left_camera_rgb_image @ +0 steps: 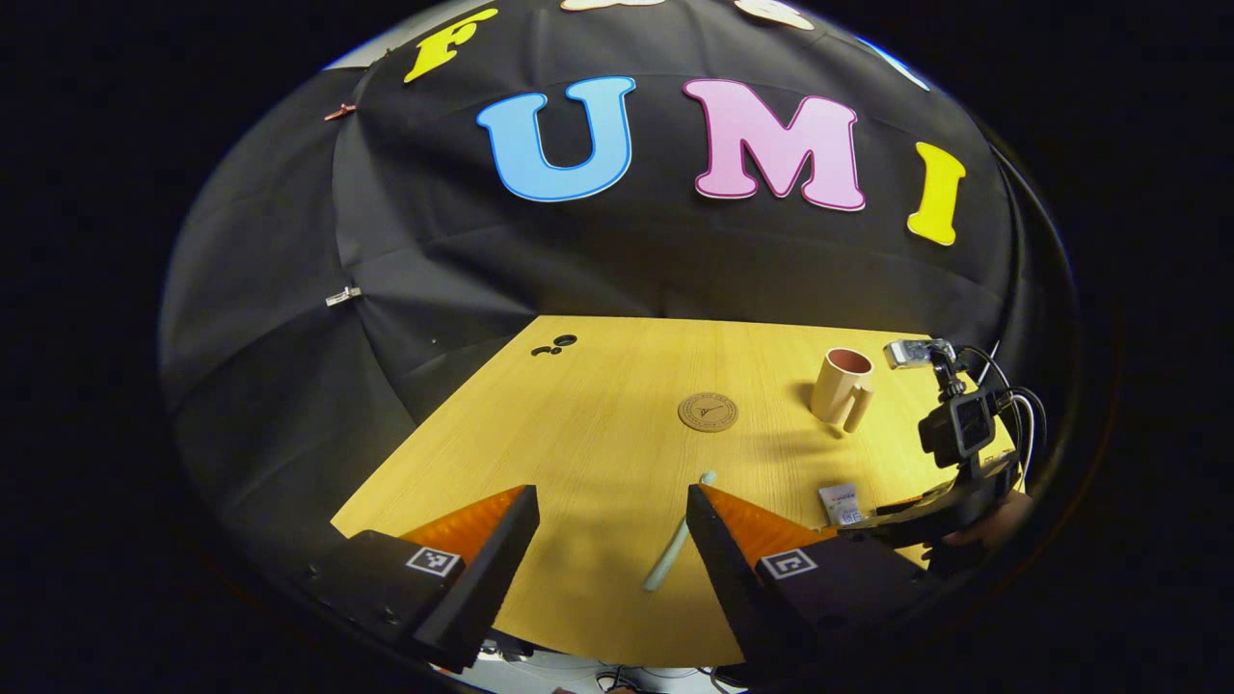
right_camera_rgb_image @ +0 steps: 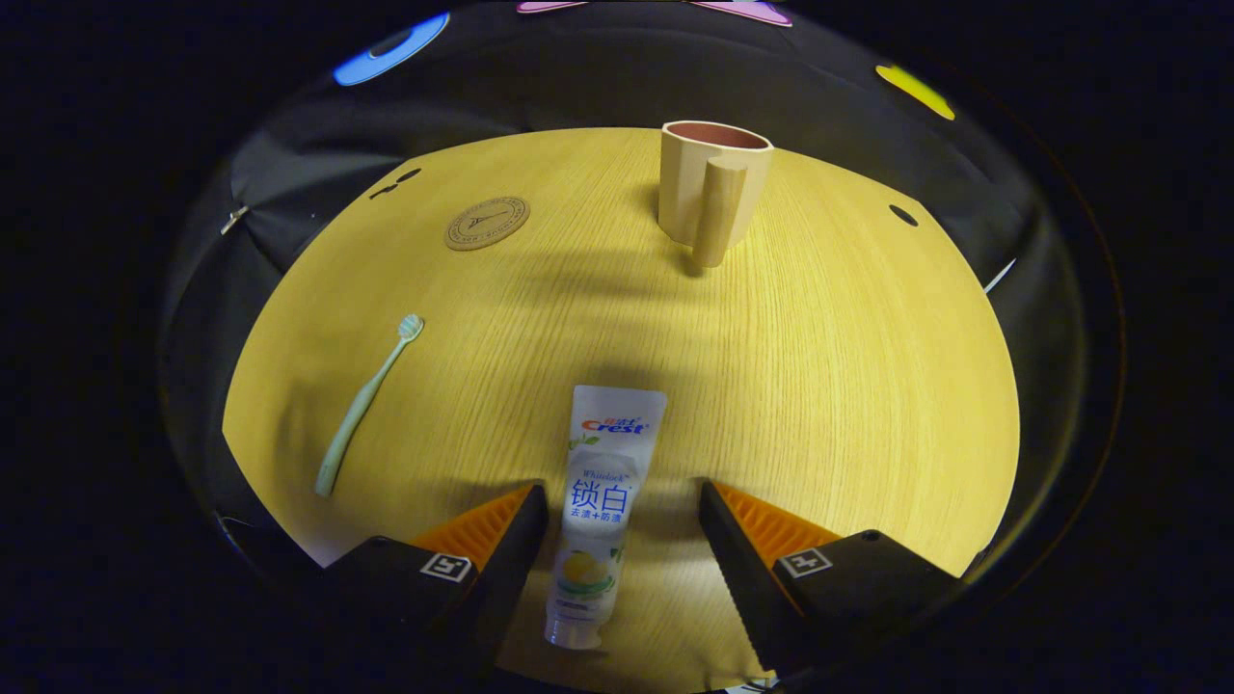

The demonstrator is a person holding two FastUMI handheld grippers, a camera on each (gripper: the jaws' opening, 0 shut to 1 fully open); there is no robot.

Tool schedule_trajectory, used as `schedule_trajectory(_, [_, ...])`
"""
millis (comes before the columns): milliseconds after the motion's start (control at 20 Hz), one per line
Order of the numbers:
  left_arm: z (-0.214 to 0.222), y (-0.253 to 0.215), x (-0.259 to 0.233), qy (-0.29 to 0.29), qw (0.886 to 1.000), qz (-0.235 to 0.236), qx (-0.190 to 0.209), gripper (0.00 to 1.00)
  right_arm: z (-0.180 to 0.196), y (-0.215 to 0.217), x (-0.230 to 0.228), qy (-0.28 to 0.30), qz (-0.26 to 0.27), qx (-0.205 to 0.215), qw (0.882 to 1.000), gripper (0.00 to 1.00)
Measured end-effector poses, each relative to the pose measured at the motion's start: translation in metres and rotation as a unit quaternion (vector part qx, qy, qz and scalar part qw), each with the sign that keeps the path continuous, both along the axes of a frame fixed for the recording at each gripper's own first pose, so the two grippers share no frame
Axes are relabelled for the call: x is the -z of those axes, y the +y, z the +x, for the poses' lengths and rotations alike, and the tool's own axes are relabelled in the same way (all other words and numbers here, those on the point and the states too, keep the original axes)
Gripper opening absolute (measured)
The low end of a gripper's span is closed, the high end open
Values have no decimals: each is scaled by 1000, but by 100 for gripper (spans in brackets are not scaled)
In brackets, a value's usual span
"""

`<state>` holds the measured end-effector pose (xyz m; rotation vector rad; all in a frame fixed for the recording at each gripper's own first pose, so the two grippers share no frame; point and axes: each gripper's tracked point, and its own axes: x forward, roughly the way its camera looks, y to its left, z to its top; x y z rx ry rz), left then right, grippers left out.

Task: Put the toothbrush and toothpaste on the desktop into the cup, then pick up the cup and place it on the coaster on the desktop.

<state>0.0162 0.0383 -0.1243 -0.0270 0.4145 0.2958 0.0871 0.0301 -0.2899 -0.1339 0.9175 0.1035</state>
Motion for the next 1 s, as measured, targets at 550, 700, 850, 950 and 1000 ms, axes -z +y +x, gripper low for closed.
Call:
schedule_trajectory(550, [-11, 7, 3, -21, 999, -7, 27, 97, 0, 14, 1, 12, 28, 9, 1000, 36])
schedule_trajectory(700, [-19, 18, 15, -8, 1000, -14, 26, 98, -2, 14, -2, 27, 70, 24, 997, 20])
schedule_trajectory(850, [-22, 29, 25, 5, 999, -18, 27, 97, -1, 10, -3, 25, 85, 32, 996, 20])
schedule_trajectory(950, [-18, 27, 35, 19, 998, -35, 45, 97, -3, 8, -4, 12, 73, 23, 997, 20])
schedule_trajectory(1000, [-16, 27, 39, 27, 997, -38, 55, 98, -5, 8, -8, 6, 72, 18, 997, 19])
